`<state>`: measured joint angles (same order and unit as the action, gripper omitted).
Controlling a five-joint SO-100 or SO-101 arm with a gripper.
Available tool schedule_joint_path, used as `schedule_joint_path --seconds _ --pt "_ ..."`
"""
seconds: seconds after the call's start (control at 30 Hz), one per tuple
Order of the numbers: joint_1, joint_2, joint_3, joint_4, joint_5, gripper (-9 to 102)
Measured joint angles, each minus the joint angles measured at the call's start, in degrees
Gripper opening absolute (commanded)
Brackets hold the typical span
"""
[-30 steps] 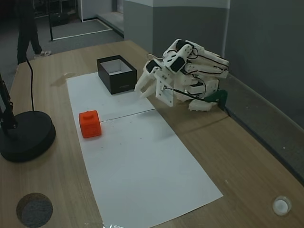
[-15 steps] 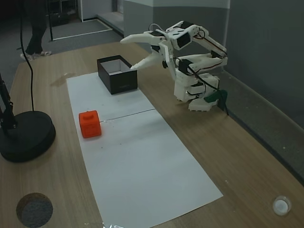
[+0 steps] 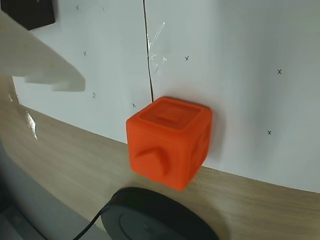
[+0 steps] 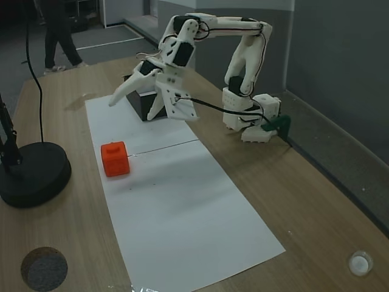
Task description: Grab a orange square and put it in the box.
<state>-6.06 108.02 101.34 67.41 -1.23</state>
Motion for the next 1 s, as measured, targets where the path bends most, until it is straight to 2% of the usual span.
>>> schedule_joint_path --seconds 0.13,0.33,0.87,1.0 --pt "0.6 -11.2 -8.6 2.9 0.7 42" --pt "3.2 -22.4 -15.2 3.0 2.0 42" --pt "4.8 -34.5 -20.7 2.6 1.8 41" --pt "3.5 -34.6 -21.3 2.3 0.7 31"
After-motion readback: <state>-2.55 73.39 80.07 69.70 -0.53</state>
